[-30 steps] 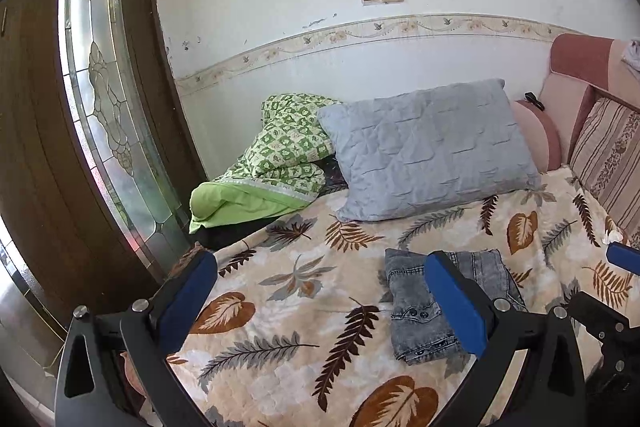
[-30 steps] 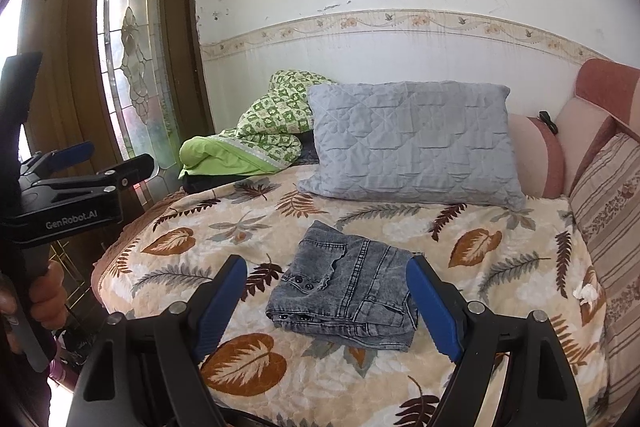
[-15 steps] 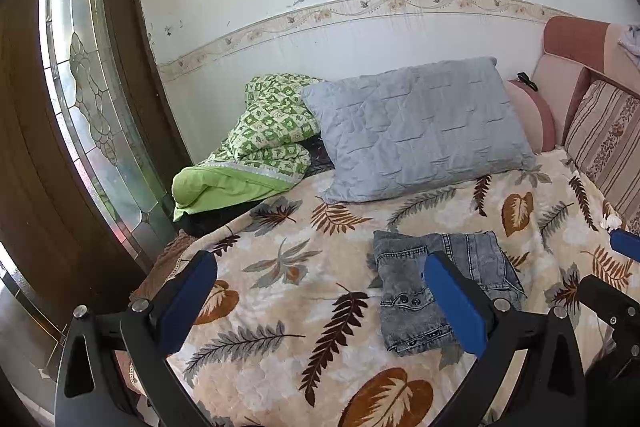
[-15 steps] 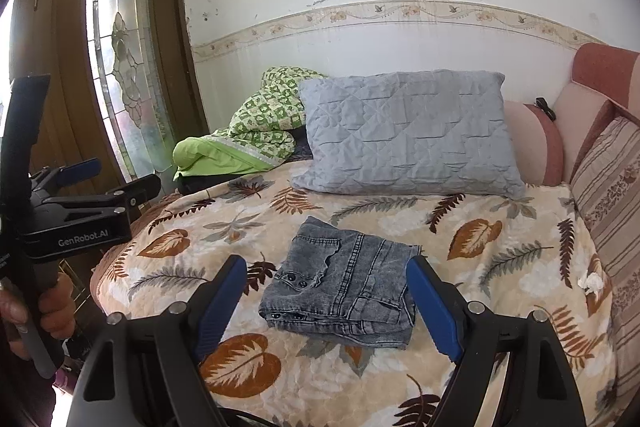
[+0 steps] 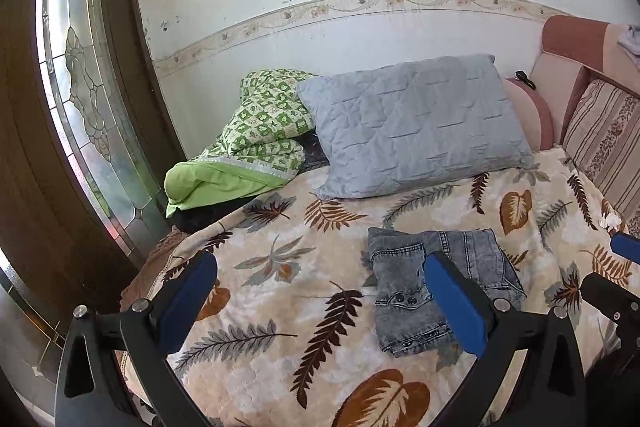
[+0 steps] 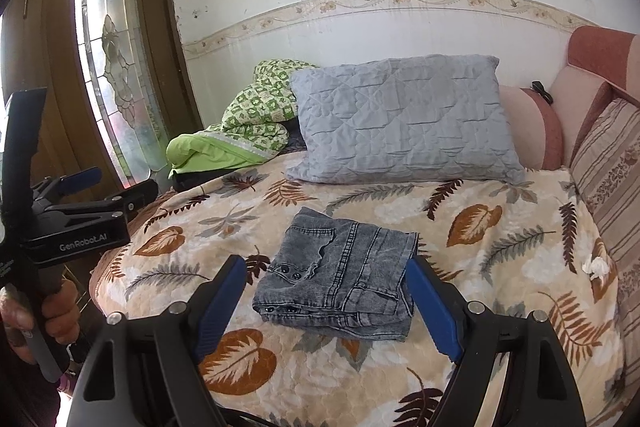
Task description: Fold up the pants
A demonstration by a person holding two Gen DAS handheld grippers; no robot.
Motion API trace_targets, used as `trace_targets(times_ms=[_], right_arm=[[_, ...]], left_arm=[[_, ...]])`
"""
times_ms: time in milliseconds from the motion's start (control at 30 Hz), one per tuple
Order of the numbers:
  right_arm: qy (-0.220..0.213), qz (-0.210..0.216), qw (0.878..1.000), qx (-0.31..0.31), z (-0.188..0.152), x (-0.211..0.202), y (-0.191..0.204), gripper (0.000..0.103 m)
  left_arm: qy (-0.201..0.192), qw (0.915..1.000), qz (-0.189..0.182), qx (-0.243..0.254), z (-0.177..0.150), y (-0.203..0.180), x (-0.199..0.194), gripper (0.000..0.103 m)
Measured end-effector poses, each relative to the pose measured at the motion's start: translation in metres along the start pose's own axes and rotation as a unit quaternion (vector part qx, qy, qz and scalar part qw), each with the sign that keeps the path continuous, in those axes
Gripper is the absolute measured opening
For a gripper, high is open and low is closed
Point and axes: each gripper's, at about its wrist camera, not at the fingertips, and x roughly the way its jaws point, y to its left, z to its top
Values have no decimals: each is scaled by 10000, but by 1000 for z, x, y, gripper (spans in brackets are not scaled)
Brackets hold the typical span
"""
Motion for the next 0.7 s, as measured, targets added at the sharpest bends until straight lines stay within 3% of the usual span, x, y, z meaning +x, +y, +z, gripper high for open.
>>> trace_targets(times_ms=[700], right_arm=[[-527,-89,9974,-481,14,-56,51,84]], left_arm=[[-798,9962,-180,-307,6,35,-77,103]])
